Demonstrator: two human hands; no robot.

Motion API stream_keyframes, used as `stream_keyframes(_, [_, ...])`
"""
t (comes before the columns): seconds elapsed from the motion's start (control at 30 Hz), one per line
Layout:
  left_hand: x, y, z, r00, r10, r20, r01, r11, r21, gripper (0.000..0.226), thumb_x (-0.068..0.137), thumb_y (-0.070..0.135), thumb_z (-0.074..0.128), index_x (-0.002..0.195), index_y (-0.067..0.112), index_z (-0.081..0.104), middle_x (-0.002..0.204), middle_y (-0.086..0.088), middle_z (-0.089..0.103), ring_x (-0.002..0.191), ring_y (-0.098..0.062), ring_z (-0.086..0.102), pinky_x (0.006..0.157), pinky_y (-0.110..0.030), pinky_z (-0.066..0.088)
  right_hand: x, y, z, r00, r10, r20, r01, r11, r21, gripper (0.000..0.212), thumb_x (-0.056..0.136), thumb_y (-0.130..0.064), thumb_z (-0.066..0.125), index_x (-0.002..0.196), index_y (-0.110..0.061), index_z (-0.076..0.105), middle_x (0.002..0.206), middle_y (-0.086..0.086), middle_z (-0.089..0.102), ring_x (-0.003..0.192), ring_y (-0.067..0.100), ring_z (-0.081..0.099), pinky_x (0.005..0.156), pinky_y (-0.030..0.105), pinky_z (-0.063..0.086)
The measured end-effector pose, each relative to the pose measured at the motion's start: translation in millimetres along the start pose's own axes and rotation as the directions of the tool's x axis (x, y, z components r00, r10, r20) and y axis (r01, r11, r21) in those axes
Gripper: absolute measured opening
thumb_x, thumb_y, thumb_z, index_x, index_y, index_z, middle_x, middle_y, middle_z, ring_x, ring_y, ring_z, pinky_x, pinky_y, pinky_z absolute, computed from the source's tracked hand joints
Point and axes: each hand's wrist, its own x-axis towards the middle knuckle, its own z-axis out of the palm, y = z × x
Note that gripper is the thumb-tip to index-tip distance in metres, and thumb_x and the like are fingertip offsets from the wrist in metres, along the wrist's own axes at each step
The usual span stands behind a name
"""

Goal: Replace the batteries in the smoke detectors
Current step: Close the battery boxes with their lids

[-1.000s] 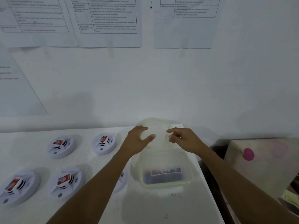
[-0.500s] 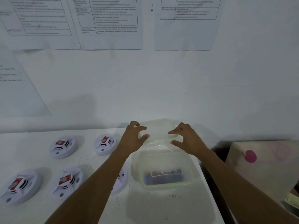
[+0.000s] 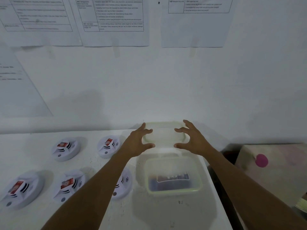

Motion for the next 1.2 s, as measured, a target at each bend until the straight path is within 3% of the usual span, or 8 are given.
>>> stream_keyframes(0.13, [-0.2,-3.6,2.6,0.999,0.035,-0.034,-0.034,0.999,0.031,0.066,0.081,0.039,0.076,0.141,0.025,0.049,0.161,0.0,0.02,0.146,-0.016,0.027,0.116,-0.035,0.029,4.6,2.1,0.0,0.999,0.03,-0.014,-0.028,0.99,0.137,0.063,0.062,-0.03,0.091,0.118,-0.033,0.064,0.155,0.0,0.035,0.14,0.007,0.036,0.115,0.037,0.035])
stream_keyframes(0.37, [-8.0,-3.4,17.7,0.991,0.085,-0.1,-0.074,0.991,0.108,0.077,0.084,0.068,0.052,0.142,0.017,0.048,0.16,-0.003,0.022,0.139,-0.024,0.041,0.109,-0.03,0.03,4.6,2.8,5.4,0.998,0.021,-0.058,-0.018,0.999,0.049,0.062,0.063,-0.035,0.09,0.12,-0.027,0.064,0.152,0.004,0.04,0.141,0.014,0.036,0.116,0.04,0.031])
stream_keyframes(0.57, [-10.2,2.8,13.7,0.999,0.024,-0.023,-0.024,1.0,0.016,0.07,0.089,0.042,0.066,0.149,0.02,0.037,0.163,0.005,0.008,0.148,-0.011,0.019,0.109,-0.02,0.021,-0.9,-3.9,-0.1,0.996,0.082,0.037,-0.086,0.992,0.096,0.063,0.071,-0.031,0.086,0.127,-0.035,0.057,0.159,-0.002,0.027,0.143,0.013,0.031,0.113,0.043,0.035])
stream_keyframes(0.67, [-20.5,9.6,10.3,1.0,-0.005,-0.005,0.004,0.998,-0.059,0.072,0.092,0.045,0.06,0.152,0.023,0.029,0.163,0.008,0.001,0.149,-0.008,0.009,0.112,-0.022,0.016,-17.5,-5.4,-2.9,0.994,0.111,-0.014,-0.106,0.975,0.193,0.058,0.083,-0.026,0.077,0.134,-0.036,0.052,0.157,-0.004,0.028,0.135,0.015,0.043,0.099,0.029,0.045])
stream_keyframes(0.77, [-40.1,19.0,12.7,0.977,-0.075,-0.201,0.035,0.98,-0.197,0.058,0.093,0.038,0.061,0.145,0.019,0.042,0.154,0.005,0.031,0.144,-0.015,0.028,0.11,-0.027,0.033,-47.8,-7.6,-2.6,0.954,0.217,-0.206,-0.135,0.926,0.351,0.037,0.087,-0.028,0.071,0.122,-0.033,0.061,0.134,-0.009,0.057,0.107,0.01,0.063,0.087,0.027,0.052])
stream_keyframes(0.9, [-87.0,35.9,27.2,0.936,-0.144,-0.321,0.028,0.94,-0.339,0.036,0.091,0.025,0.066,0.125,0.027,0.054,0.124,0.01,0.053,0.109,-0.002,0.053,0.076,-0.01,0.044,-93.6,-12.6,12.3,0.917,0.344,-0.203,-0.195,0.83,0.523,0.014,0.088,-0.03,0.07,0.102,-0.033,0.068,0.103,-0.008,0.069,0.094,0.018,0.065,0.081,0.039,0.056])
stream_keyframes(1.1, [-137.5,45.8,56.2,0.906,-0.309,-0.291,0.127,0.851,-0.509,0.046,0.088,0.017,0.07,0.131,0.019,0.052,0.121,0.009,0.058,0.105,-0.008,0.059,0.069,-0.003,0.046,-141.2,-28.4,40.2,0.911,0.388,-0.142,-0.2,0.715,0.67,0.027,0.085,-0.024,0.073,0.111,-0.031,0.065,0.105,-0.005,0.071,0.093,0.017,0.069,0.077,0.03,0.054])
stream_keyframes(1.2, [-134.1,49.3,56.7,0.891,-0.349,-0.29,0.149,0.829,-0.539,0.044,0.089,0.02,0.07,0.13,0.016,0.055,0.119,0.007,0.061,0.111,-0.011,0.059,0.077,-0.005,0.043,-140.1,-33.7,42.6,0.877,0.439,-0.196,-0.201,0.704,0.681,0.028,0.085,-0.025,0.072,0.112,-0.031,0.065,0.105,-0.007,0.071,0.092,0.015,0.068,0.073,0.025,0.052])
